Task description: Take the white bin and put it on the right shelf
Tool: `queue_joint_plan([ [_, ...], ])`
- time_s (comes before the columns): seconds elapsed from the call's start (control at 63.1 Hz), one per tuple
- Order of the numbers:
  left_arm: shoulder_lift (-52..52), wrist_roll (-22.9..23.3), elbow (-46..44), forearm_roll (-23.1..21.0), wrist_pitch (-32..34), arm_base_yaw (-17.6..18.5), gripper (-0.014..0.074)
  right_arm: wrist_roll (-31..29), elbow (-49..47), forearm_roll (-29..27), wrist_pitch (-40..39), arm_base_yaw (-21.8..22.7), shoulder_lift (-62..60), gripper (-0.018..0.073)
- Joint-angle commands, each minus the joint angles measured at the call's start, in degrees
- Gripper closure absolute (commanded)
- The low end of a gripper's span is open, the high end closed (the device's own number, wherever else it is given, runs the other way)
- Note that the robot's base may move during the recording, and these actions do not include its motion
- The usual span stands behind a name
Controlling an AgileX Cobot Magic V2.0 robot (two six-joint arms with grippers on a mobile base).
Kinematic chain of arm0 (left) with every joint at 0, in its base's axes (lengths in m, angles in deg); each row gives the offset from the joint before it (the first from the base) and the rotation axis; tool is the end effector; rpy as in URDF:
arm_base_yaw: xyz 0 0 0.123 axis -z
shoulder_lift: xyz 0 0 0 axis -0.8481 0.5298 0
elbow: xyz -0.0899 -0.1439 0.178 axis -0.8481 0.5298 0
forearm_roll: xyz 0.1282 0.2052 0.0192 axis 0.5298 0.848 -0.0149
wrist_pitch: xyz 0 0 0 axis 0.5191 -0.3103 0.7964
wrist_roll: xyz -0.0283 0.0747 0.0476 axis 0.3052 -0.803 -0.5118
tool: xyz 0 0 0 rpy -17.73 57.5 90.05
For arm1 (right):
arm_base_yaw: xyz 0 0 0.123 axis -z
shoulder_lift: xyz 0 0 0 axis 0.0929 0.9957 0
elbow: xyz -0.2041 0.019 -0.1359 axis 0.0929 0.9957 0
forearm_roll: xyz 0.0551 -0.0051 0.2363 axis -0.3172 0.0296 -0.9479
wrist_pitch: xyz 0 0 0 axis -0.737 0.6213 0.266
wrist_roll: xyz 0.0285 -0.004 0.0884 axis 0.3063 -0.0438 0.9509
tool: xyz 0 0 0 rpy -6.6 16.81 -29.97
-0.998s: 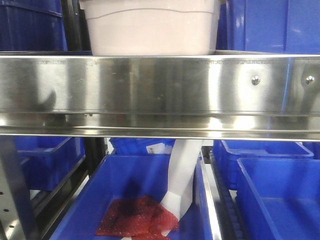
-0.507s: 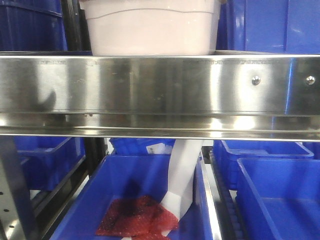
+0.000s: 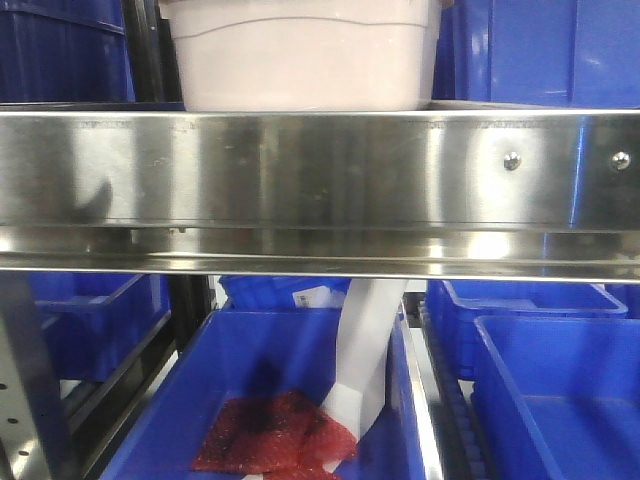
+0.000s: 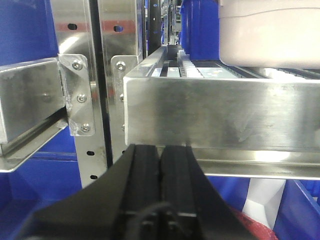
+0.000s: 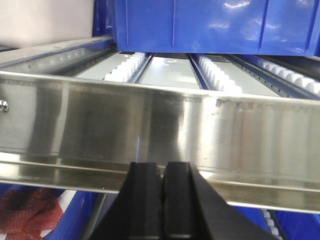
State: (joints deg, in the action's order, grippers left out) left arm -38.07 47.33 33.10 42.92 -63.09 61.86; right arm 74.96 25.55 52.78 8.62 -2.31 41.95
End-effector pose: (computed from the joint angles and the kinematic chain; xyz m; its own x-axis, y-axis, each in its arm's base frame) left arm 0.0887 -0.0071 0.1990 0.0051 -0.0036 -1.0000 0.0787 0.9969 -0.0032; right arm 0.0889 -0.0038 0.1923 -0.0645 -0.0206 -0.9977 0.0425 0.9988 -0.0234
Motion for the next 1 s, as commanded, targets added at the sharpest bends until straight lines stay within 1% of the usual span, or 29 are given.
queue_joint_plan([
  [0.0,-0.5,0.3,0.9,-0.5,5.4,0.1,0.0714,-0.2,-0.1,-0.2,-5.2,0.4,-1.0,0.0491],
  [0.982,-0.5,0.3,0.9,-0.5,5.4,0.1,0.0714,-0.2,-0.1,-0.2,-5.2,0.4,-1.0,0.0491],
])
